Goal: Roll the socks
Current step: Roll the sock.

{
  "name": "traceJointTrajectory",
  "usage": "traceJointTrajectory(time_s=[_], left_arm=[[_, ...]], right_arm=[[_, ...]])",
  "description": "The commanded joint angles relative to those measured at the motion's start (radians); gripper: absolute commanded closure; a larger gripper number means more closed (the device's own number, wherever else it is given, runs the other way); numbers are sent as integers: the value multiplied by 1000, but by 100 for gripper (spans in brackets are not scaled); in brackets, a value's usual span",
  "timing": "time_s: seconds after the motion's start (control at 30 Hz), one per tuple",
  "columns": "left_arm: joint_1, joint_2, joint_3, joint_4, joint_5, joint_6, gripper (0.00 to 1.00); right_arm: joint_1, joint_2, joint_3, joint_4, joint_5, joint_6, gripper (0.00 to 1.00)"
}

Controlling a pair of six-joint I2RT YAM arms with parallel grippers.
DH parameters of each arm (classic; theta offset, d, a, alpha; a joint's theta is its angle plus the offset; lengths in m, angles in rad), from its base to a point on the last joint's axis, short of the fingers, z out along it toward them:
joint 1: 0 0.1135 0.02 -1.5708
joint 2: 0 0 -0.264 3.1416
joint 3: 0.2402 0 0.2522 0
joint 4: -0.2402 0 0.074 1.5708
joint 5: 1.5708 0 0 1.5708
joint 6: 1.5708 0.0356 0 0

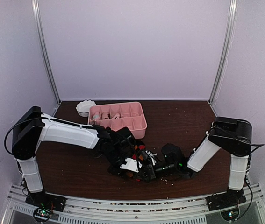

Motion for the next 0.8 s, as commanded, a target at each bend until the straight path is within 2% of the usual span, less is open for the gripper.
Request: traceJointTrajectory(time_s=[0.0,0.07,0.17,0.27,0.4,0.5,0.6,0.77], left_arm=[[-7,19,21,34,-4,-36,58],[-7,22,21,33,5,-45,60],[-7,46,39,16,13,-60,72],[3,87,68,-19,35,-84,80],[32,123,101,-80,97,-108,94],[60,166,140,-146,140,-121,100],[98,209,181,-216,204,-134,100],[166,283,264,-340,346,-147,100]], right_arm=[[-3,116,-57,-388,57,-21,100],[-2,118,-51,-408,68,-31,100],[-2,114,-47,-431,86,-43,100],[6,87,-54,-451,132,-58,100],[25,-4,-65,-483,219,-88,86],[31,-57,-71,-479,259,-105,77],[33,-118,-101,-436,303,-108,70],[41,-244,-171,-400,421,-140,67]])
